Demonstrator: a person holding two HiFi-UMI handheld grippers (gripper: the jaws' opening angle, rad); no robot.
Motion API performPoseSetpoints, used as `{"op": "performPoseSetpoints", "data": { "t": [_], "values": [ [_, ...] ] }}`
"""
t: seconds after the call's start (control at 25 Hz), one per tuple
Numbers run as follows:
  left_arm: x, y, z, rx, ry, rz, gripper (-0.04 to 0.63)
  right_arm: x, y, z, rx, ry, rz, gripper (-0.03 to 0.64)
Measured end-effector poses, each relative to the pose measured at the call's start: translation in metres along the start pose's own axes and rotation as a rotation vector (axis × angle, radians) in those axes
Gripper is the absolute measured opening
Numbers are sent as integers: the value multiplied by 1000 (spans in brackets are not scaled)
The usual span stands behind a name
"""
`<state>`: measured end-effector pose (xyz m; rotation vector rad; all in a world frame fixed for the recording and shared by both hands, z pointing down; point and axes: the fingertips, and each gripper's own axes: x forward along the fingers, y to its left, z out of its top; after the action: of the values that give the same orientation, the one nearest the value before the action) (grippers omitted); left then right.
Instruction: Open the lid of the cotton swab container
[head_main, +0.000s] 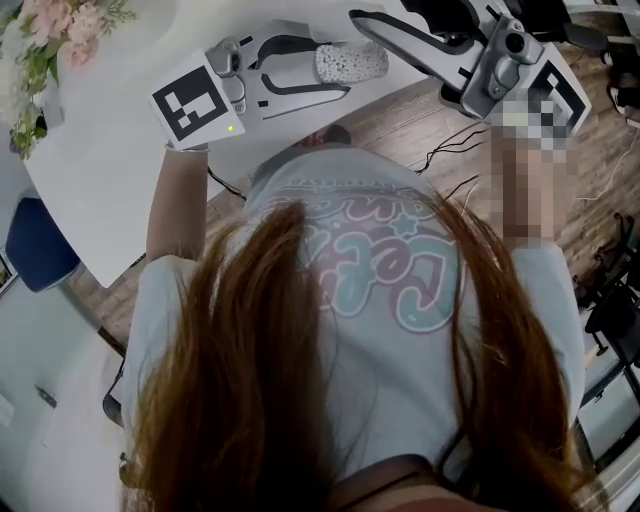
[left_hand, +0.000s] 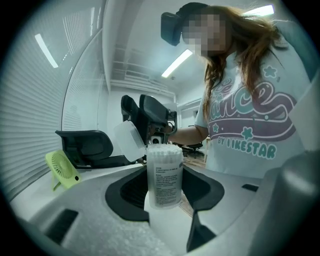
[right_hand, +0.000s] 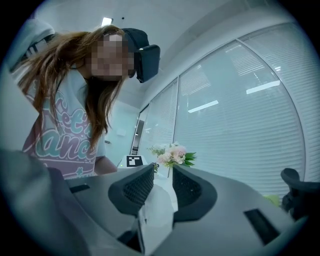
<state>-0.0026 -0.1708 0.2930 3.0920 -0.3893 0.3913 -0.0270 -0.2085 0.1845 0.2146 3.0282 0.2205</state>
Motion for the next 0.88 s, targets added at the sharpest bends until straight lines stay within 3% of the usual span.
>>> {"op": "performPoseSetpoints", "data": {
  "t": [0.4,0.72,0.88],
  "values": [
    [-18,16,-5,-3,-8,33,190,-15,4,-20,57,35,37,241],
    [-15,17,-1,8,-19,37,189,-32,7,-44,75,94,6,247],
    [-13,16,2,11,-24,30,190,-34,19,-61,99,142,31,247]
  ]
}}
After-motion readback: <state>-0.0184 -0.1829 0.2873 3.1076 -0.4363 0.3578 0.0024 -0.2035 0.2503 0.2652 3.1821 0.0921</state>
